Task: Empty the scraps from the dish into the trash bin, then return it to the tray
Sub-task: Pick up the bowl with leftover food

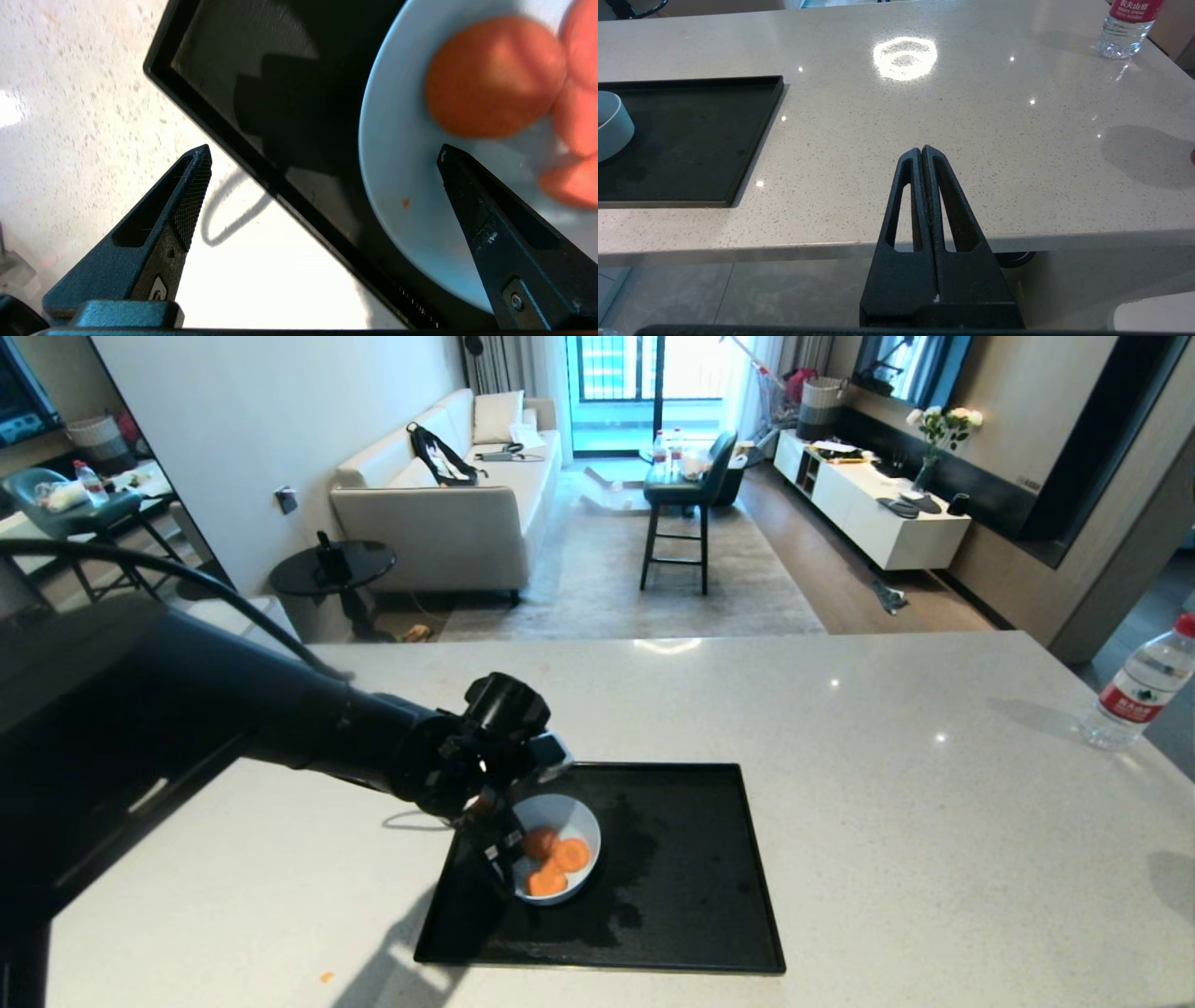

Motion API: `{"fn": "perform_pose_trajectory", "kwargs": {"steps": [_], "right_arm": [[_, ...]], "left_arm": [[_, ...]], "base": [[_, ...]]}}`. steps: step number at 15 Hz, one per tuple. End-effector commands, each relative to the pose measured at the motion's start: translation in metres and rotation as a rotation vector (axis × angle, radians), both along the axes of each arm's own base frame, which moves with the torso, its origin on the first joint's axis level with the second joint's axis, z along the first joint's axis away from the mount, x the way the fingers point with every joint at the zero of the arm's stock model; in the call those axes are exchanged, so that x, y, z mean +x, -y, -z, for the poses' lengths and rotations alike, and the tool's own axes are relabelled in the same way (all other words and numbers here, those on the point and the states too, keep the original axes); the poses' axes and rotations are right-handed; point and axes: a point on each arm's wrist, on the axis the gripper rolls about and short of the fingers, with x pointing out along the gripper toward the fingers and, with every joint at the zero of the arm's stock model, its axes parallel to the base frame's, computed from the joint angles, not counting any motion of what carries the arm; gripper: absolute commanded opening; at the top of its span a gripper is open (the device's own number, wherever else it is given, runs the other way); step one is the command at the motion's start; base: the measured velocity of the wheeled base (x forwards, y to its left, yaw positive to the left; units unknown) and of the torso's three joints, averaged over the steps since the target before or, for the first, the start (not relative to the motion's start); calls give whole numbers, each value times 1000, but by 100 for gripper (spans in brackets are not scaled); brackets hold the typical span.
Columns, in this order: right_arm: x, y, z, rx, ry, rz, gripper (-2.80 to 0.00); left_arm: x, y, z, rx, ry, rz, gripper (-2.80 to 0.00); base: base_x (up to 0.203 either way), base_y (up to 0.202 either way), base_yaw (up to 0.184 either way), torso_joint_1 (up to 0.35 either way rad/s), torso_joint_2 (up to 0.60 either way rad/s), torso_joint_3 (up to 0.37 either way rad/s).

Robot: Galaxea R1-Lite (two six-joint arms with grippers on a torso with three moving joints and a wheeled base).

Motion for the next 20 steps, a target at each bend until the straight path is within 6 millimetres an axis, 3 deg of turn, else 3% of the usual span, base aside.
{"fn": "perform_pose_trajectory", "kwargs": {"steps": [1, 14, 15, 20], "right_arm": [[0, 0, 0, 0, 1, 0, -280], [0, 0, 0, 0, 1, 0, -280], [0, 0, 0, 0, 1, 0, -280], [0, 0, 0, 0, 1, 0, -280]], "left_arm": [[-6, -1, -8, -1, 7, 6, 0], [-10, 7, 10, 18, -45, 28, 0], [-9, 8, 12, 18, -47, 29, -280], [-11, 10, 14, 24, -51, 34, -280]], "base": [[0, 0, 0, 0, 0, 0], [0, 0, 0, 0, 0, 0], [0, 0, 0, 0, 0, 0], [0, 0, 0, 0, 0, 0]]}}
